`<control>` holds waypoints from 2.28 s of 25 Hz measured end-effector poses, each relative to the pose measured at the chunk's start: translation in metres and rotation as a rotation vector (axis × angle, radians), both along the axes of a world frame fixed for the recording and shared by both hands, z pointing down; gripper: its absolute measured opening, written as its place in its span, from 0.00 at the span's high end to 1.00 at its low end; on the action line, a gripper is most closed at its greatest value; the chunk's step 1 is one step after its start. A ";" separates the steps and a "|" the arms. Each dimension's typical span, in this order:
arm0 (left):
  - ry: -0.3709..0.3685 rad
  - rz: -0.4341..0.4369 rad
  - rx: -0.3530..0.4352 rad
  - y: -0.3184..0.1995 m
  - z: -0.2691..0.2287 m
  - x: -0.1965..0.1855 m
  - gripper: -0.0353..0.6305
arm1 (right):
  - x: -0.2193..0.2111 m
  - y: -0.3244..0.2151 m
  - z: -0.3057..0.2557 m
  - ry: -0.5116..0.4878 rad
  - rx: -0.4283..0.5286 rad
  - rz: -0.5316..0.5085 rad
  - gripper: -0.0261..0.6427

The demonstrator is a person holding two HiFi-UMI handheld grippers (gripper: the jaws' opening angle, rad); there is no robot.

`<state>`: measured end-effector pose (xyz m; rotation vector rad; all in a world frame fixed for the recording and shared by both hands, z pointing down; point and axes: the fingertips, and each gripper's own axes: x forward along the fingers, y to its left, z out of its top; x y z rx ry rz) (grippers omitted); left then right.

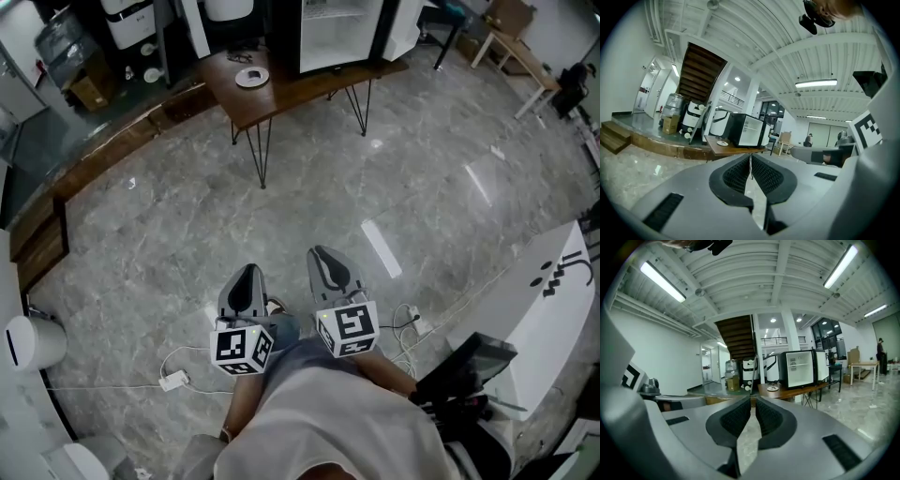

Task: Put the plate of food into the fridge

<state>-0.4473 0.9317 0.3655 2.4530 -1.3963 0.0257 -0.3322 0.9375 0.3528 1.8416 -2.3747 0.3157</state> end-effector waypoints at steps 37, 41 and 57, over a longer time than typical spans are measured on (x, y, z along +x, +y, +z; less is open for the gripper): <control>-0.065 0.166 -0.037 -0.619 0.003 0.010 0.91 | -0.015 -0.617 0.011 0.036 -0.024 0.002 0.93; -0.074 0.188 -0.034 -0.694 0.002 0.049 0.91 | 0.024 -0.692 0.011 0.039 -0.016 0.012 0.93; -0.108 0.255 -0.071 -0.869 0.035 0.133 0.91 | 0.109 -0.863 0.043 -0.044 -0.078 0.051 0.93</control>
